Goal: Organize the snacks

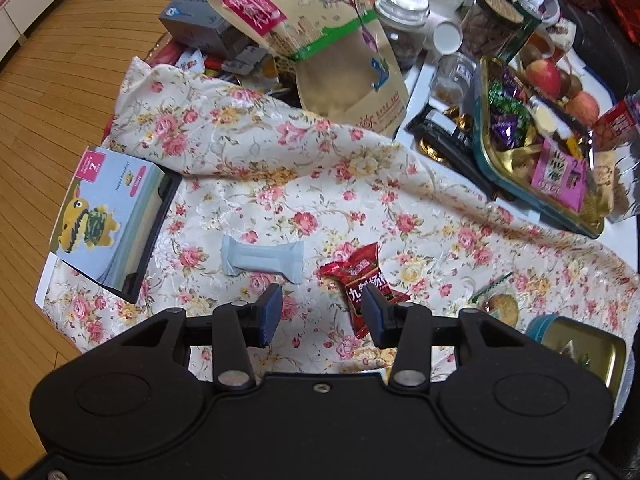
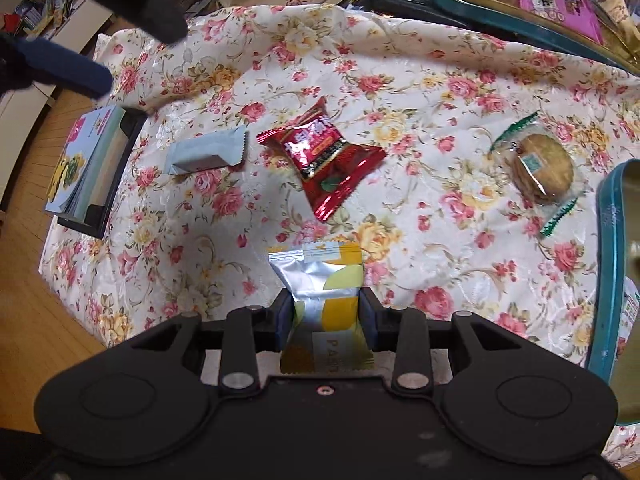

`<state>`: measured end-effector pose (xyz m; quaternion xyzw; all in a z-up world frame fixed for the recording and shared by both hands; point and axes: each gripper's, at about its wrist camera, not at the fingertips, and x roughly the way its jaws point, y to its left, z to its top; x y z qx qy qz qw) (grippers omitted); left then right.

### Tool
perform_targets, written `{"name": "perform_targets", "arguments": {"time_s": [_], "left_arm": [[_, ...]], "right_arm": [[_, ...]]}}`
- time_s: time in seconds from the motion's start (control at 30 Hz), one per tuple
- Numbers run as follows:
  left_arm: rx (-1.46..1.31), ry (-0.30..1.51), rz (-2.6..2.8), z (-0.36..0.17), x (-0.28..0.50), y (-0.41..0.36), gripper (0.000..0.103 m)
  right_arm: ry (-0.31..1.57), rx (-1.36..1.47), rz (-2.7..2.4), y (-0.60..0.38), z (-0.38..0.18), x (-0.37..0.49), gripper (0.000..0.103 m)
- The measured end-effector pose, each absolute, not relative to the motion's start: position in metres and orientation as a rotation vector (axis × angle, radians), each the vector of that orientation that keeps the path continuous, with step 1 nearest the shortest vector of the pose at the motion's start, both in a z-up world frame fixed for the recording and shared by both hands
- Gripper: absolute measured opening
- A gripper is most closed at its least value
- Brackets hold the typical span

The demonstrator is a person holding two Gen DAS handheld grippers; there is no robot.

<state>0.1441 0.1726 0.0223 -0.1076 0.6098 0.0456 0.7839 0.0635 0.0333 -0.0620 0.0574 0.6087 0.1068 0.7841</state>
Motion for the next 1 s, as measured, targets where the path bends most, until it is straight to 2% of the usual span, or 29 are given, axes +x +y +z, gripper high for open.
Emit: {"name": "perform_targets", "arguments": {"time_s": [0.63, 1.0], "left_arm": [[-0.230, 1.372, 0.153, -0.038, 0.171, 0.112, 0.053], [-0.249, 1.414, 0.222, -0.065, 0.173, 0.110, 0.053]], "right_arm": [[1.304, 0.224, 0.214, -0.016, -0.046, 0.057, 0.037], [1.292, 0.247, 0.199, -0.029, -0.039, 0.055, 0.037]]}}
